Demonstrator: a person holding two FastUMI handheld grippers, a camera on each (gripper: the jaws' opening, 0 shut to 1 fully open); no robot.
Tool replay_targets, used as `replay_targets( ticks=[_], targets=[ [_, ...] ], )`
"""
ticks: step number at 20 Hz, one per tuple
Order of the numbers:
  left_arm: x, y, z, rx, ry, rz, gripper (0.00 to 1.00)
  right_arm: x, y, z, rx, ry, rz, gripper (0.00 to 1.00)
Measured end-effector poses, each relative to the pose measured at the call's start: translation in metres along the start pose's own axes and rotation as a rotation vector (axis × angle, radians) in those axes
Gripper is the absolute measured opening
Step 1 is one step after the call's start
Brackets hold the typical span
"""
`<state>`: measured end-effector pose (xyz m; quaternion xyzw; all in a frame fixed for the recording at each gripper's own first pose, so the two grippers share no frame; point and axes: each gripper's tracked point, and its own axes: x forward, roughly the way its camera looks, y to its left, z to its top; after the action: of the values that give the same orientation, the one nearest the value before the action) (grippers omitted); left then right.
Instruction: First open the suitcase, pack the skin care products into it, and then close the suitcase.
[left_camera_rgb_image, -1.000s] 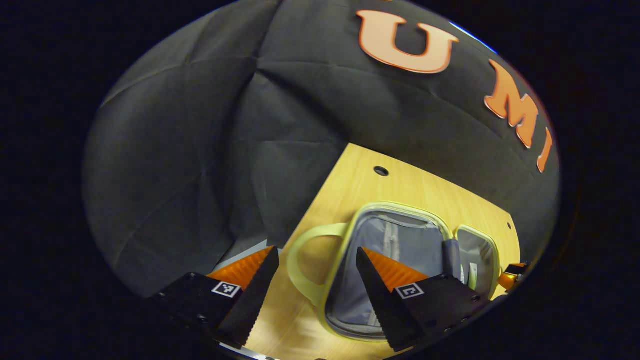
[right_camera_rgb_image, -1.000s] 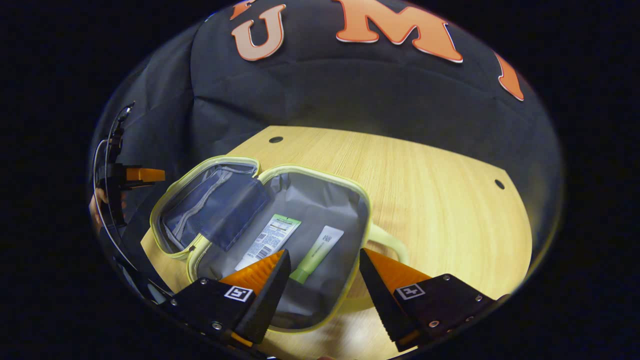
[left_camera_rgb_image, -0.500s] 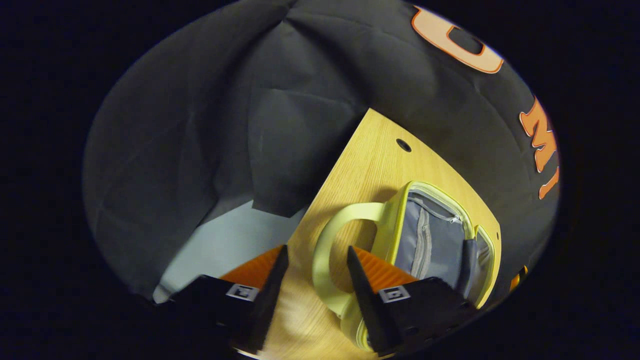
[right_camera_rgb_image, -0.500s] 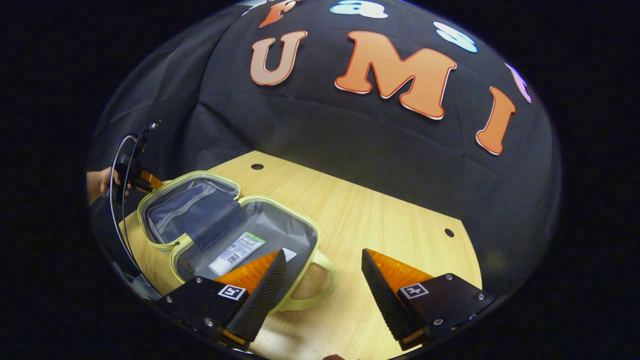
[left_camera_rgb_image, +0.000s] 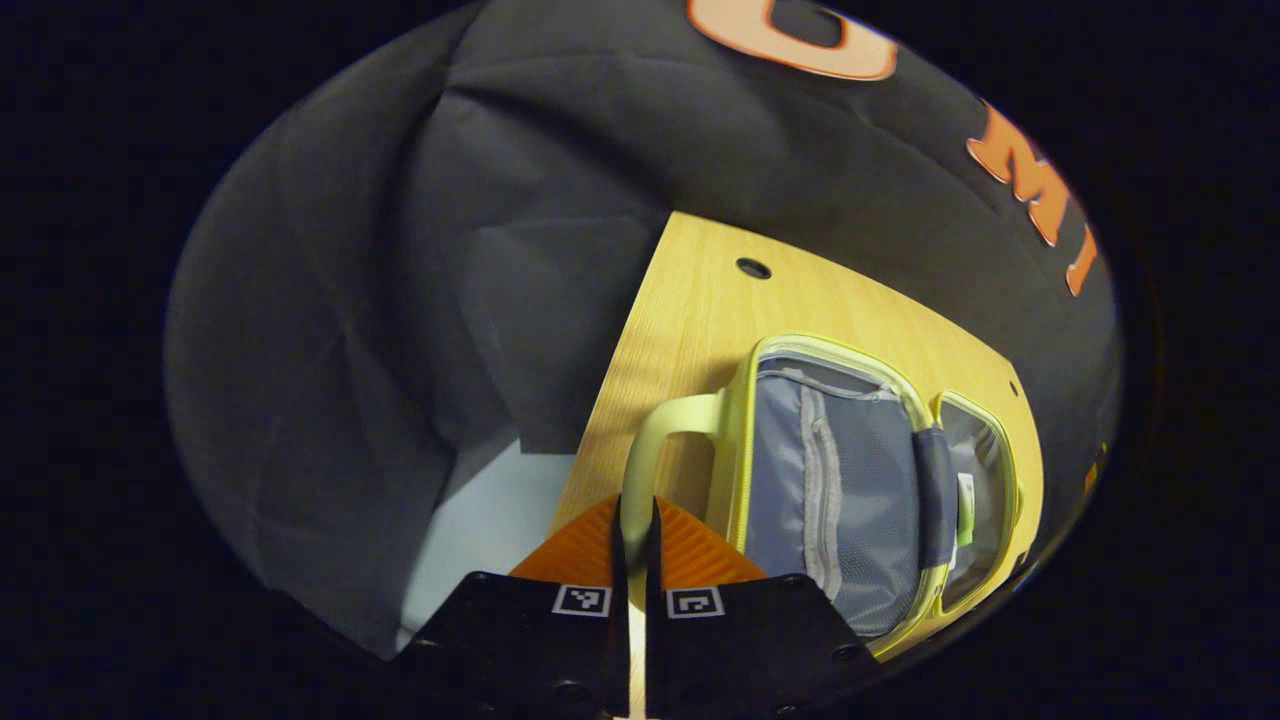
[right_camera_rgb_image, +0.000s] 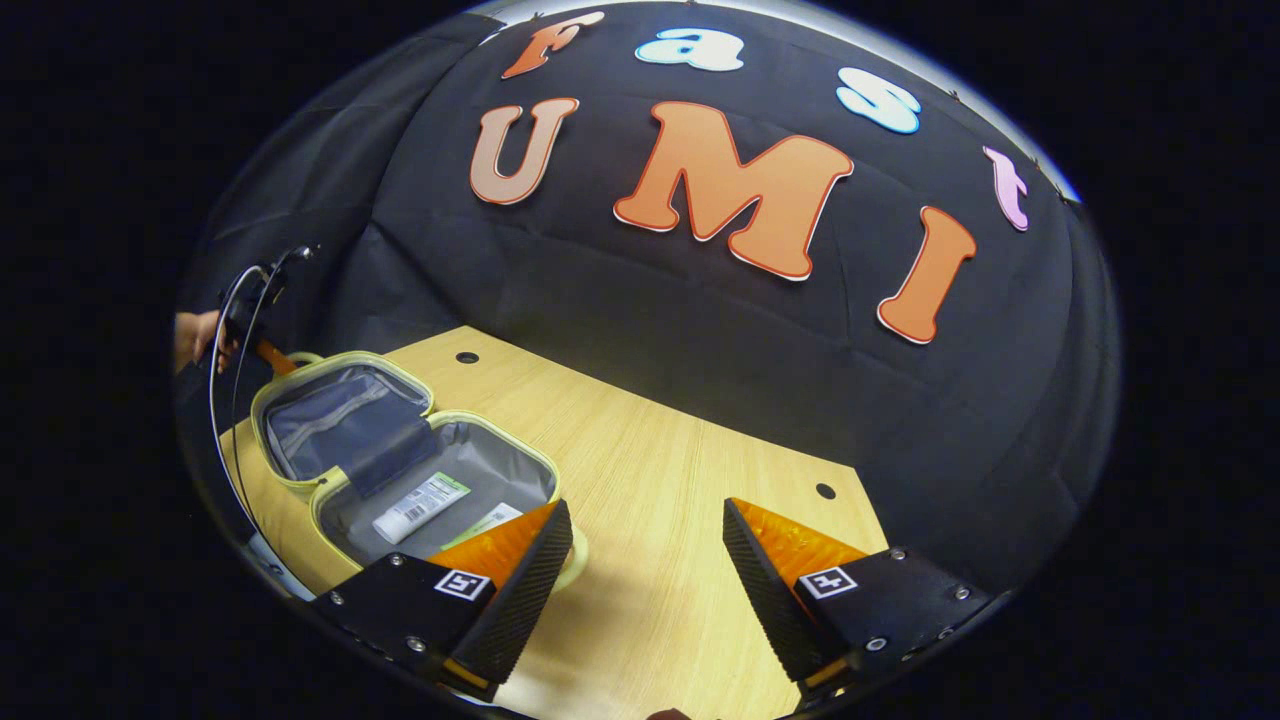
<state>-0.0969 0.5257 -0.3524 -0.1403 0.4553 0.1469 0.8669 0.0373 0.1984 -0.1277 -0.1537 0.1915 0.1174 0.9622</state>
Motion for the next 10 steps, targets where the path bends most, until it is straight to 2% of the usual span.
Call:
replay_targets(
  ticks=[3,6,10],
  targets=[
    [-0.040,-0.022,0.036,0.112,-0.092,0.034,0.06,-0.002,-0.006,-0.001,0.005,-0.021,0.010,0.96],
    [-0.082,-0.049,0.072,0.145,-0.182,0.025,0.05,-0.002,-0.012,-0.002,-0.001,-0.042,0.021,0.96],
    [-0.128,-0.108,0.098,0.188,-0.283,-0.008,0.05,-0.001,-0.018,0.002,0.000,-0.077,0.058,0.96]
  ],
)
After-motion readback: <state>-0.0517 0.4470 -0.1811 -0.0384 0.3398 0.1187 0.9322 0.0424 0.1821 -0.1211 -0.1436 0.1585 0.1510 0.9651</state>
